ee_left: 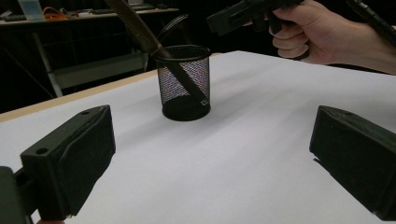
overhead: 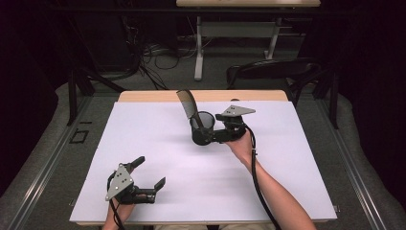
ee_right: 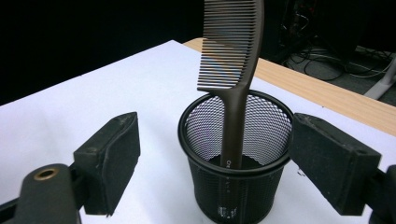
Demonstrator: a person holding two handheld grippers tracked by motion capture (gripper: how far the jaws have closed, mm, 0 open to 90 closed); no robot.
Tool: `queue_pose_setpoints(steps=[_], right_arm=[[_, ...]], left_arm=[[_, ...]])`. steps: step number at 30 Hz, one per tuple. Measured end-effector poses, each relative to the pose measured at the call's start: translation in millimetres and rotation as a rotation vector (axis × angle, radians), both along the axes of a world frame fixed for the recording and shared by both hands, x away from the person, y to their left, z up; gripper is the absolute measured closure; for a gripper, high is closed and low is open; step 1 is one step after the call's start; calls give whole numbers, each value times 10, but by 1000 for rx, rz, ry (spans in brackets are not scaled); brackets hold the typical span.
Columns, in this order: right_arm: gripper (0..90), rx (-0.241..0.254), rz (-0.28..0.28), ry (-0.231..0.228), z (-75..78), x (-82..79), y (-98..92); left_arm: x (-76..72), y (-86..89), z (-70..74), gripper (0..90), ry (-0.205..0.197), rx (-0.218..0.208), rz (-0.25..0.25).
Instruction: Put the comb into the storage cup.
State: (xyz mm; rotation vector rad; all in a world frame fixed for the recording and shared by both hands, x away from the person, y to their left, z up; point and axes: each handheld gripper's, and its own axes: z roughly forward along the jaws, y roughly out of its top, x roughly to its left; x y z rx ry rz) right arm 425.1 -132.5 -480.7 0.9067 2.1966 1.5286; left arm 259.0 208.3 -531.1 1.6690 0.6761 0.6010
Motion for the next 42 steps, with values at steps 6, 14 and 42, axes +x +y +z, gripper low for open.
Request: queue_pose_setpoints(steps=[6,14,42], right_arm=[[140,-21,27,24,42,-58,-55],[89,-45,56,60,22,-148,-148],[0,-126,100,114,-80,-603,-536]], left_arm=[[5,-2,-2,3,2,3,0],[8,0,-4,3,3,4,2],[15,-7,-18,3,8,10,6]])
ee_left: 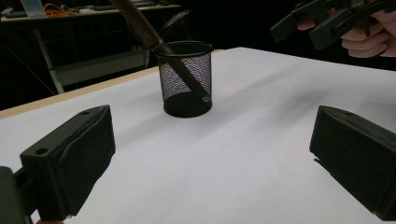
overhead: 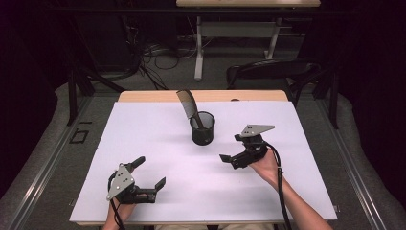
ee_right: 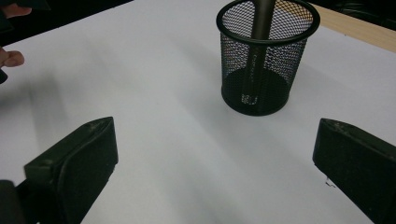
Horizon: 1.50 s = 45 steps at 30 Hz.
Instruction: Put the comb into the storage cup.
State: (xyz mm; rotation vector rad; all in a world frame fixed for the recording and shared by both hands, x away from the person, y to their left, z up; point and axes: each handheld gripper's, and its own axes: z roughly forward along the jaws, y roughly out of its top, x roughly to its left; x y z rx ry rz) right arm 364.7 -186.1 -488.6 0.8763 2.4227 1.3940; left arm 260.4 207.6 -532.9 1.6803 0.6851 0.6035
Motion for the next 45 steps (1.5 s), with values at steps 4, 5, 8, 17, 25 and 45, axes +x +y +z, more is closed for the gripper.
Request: queue_pose_setpoints(steps=[4,5,8,17,25,45], right_arm=[[0,-10,2,-8,10,-61,-31],[0,-12,2,-11,14,-76,-37],[0,-20,5,-12,20,-117,-49],[0,-56,4,-23,15,-246,-133],[0,-92,-2,-28,14,-346,-239],[0,-108,-25,-55,8,-622,-474]], left_arm=[[0,1,-1,3,1,3,1],[1,3,-1,2,0,3,1],[-1,4,-1,3,1,1,1],[-2,2,-1,3,3,5,0],[-3,4,-1,3,2,6,2],[-5,-2,-4,3,6,8,1]])
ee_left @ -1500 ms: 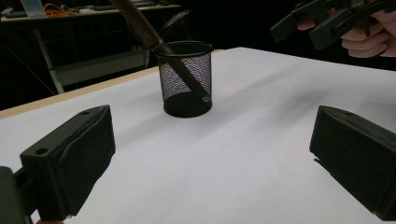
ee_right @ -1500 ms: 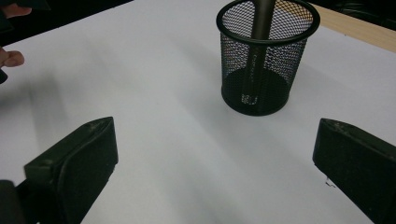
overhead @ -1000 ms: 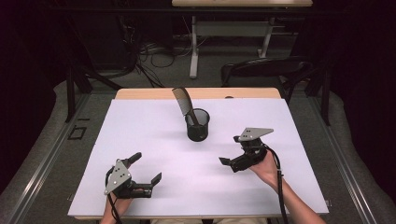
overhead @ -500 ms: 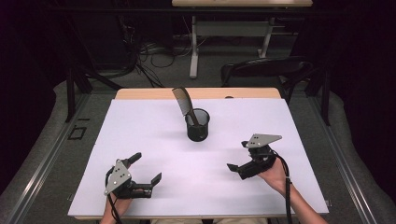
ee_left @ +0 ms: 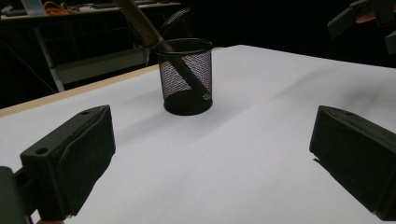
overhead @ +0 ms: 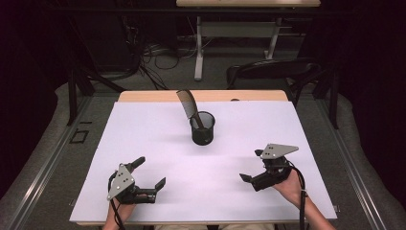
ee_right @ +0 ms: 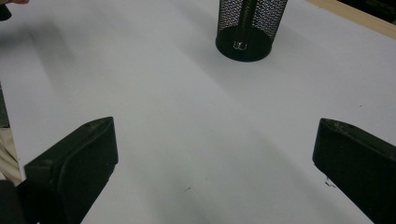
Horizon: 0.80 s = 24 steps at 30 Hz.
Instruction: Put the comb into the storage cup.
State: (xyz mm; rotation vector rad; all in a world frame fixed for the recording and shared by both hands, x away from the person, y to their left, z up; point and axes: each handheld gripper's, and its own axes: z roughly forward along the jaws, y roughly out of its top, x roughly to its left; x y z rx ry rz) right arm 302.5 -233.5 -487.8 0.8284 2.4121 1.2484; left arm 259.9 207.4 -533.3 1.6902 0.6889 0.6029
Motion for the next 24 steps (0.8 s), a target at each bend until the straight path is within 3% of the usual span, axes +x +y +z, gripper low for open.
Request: queue_pose_setpoints(steps=[24], right_arm=[[0,37,-75,-52,-78,-261,-303]], left_arm=[[1,-2,-7,3,2,4,5]])
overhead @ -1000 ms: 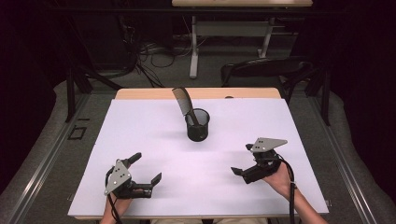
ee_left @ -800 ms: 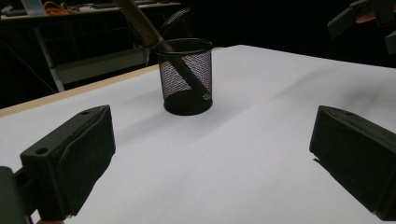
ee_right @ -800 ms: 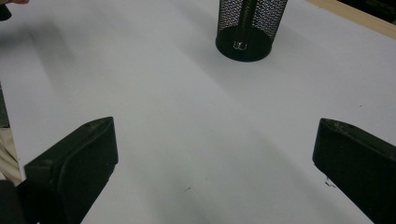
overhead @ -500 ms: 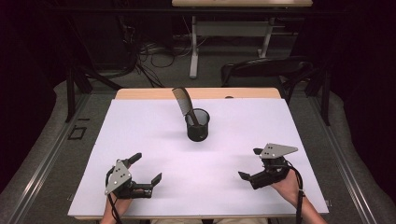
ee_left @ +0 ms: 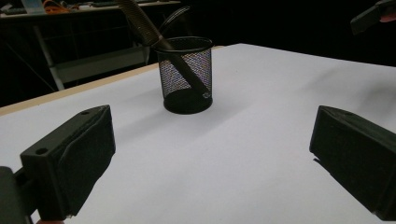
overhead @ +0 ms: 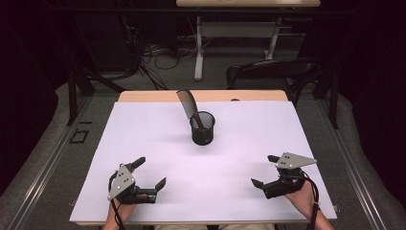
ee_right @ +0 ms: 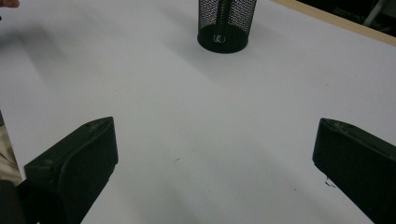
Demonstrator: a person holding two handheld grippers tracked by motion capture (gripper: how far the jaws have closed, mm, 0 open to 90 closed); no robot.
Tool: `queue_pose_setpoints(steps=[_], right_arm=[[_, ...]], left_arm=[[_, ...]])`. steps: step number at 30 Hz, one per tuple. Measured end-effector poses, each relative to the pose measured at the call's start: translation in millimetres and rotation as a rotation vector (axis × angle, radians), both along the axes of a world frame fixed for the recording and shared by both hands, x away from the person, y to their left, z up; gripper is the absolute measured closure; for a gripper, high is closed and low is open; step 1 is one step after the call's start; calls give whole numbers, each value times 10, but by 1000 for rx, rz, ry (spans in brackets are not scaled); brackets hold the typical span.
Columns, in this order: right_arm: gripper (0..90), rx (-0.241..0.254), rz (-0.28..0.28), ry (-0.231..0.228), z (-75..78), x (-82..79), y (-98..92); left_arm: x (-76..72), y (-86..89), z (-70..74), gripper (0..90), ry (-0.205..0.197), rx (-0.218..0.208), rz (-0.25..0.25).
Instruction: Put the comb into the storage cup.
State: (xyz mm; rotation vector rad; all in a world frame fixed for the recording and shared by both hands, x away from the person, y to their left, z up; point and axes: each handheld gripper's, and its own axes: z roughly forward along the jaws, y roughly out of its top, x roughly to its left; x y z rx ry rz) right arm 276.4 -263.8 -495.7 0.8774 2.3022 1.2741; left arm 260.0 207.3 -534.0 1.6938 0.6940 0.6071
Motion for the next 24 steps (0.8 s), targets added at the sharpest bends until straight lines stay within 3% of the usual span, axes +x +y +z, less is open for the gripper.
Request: queue_pose_setpoints(steps=[24], right_arm=[[0,56,-43,-70,-25,-199,-169]], left_arm=[[16,-8,-6,3,7,10,-12]])
